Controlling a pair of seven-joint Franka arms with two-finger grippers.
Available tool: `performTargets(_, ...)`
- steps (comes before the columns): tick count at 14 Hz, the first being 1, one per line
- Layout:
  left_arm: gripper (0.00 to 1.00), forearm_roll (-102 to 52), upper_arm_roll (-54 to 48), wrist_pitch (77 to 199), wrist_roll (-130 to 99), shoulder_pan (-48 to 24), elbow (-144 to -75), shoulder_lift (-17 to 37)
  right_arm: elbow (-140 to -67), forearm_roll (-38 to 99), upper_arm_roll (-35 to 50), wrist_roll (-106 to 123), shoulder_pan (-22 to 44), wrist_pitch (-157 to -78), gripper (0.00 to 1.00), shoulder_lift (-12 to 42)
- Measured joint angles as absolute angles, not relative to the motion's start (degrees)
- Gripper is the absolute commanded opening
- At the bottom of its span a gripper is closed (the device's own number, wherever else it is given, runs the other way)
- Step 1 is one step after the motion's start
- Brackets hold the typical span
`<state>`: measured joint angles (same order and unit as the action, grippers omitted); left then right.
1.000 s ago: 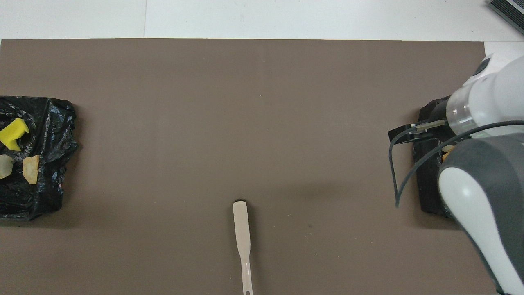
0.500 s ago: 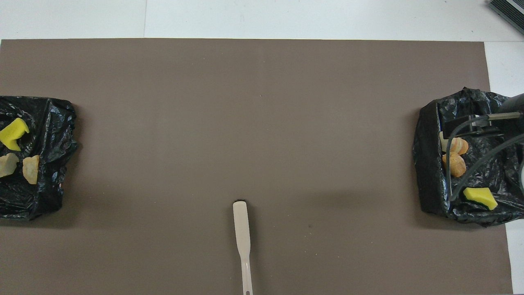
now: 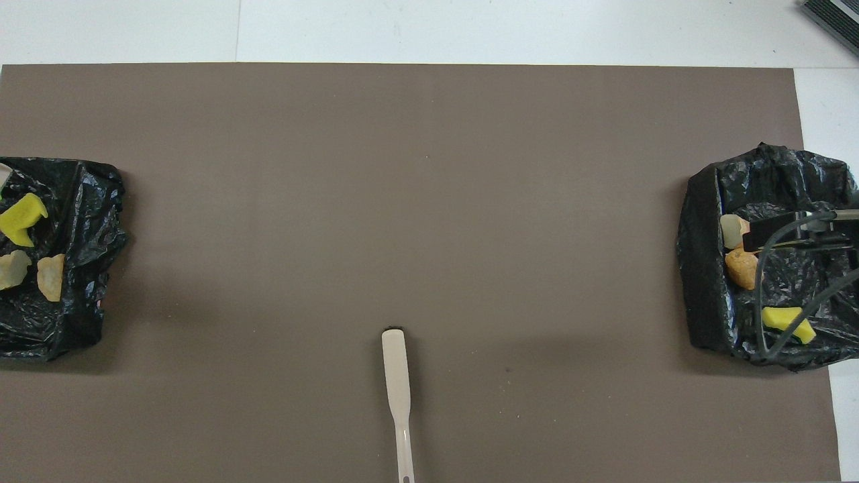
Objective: Sweep and dump trash in bin
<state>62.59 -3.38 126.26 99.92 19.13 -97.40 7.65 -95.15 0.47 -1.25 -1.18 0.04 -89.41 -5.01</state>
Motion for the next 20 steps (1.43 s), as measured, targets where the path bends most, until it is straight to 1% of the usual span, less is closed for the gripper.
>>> performTargets(4,0.0,66.0,-3.4,125.0,99.1,16.6,-97.6,5.3,-96.1,0.8,-1.1,-1.9,0.1,-89.4,1.0,-5.6)
performTargets(7,0.0,68.5,-3.5,123.9,97.2,14.6,-100.7,2.6,-96.1,0.8,-1.1,-1.9,0.1,-89.5,1.0,-5.6)
performTargets(10,0.0,69.5,-3.4,123.8,95.7,14.4,-103.0,1.2,-96.0,0.8,-1.1,-1.9,0.0,-89.5,1.0,-5.6)
performTargets(13,0.0,69.1,-3.3,123.4,94.6,14.5,-102.9,0.4,-96.0,0.8,-1.1,-1.9,0.0,-89.5,1.0,-5.6)
performTargets(16,0.0,61.7,-2.1,121.5,96.6,14.7,-100.6,-1.4,-96.0,0.8,-1.1,-1.9,0.0,-89.5,1.0,-5.6)
performTargets(20,0.0,47.4,-1.6,116.4,106.7,15.5,-94.1,-2.1,-96.0,0.8,-1.1,-1.9,0.0,-89.5,1.0,-5.6)
